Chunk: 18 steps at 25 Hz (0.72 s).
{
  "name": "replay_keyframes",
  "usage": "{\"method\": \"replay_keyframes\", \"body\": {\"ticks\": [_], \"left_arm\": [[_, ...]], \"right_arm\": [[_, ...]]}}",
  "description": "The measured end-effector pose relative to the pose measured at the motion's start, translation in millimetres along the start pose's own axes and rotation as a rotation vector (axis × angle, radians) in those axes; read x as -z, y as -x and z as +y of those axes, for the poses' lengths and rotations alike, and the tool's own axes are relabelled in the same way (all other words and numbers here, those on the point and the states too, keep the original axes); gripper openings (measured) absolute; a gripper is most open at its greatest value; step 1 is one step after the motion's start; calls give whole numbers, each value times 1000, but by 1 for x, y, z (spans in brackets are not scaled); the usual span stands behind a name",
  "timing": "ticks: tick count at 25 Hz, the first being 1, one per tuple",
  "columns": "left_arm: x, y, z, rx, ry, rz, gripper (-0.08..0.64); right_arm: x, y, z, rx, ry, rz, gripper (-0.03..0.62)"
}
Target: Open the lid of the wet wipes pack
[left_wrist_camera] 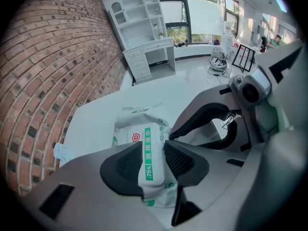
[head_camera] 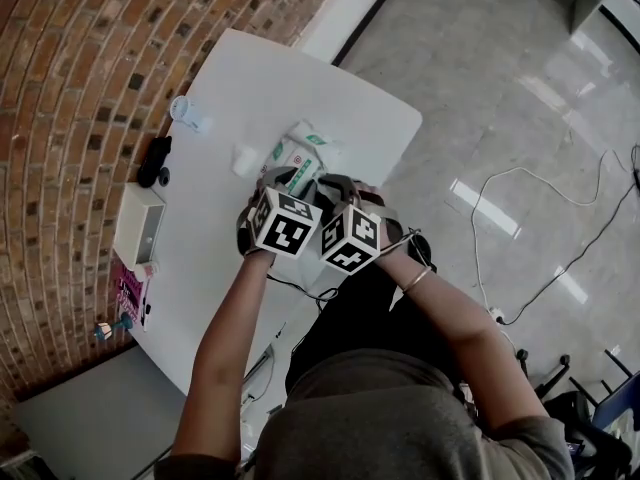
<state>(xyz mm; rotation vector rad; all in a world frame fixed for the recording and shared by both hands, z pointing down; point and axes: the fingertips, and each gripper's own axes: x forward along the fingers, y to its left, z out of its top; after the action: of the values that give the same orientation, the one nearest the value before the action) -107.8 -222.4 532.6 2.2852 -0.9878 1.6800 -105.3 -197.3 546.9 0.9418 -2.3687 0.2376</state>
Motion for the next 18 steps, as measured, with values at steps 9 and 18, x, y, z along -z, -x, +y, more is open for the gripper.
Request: {"method": "replay_keyframes", "body": {"ticks": [9,18], "left_arm": [[1,0,1,21,-10,3,113],[-1,4,0,19,-20,-11,73]], "right_arm": [[3,-2,1,-7,38,35,71],[5,-3,1,0,67,56,54]]}}
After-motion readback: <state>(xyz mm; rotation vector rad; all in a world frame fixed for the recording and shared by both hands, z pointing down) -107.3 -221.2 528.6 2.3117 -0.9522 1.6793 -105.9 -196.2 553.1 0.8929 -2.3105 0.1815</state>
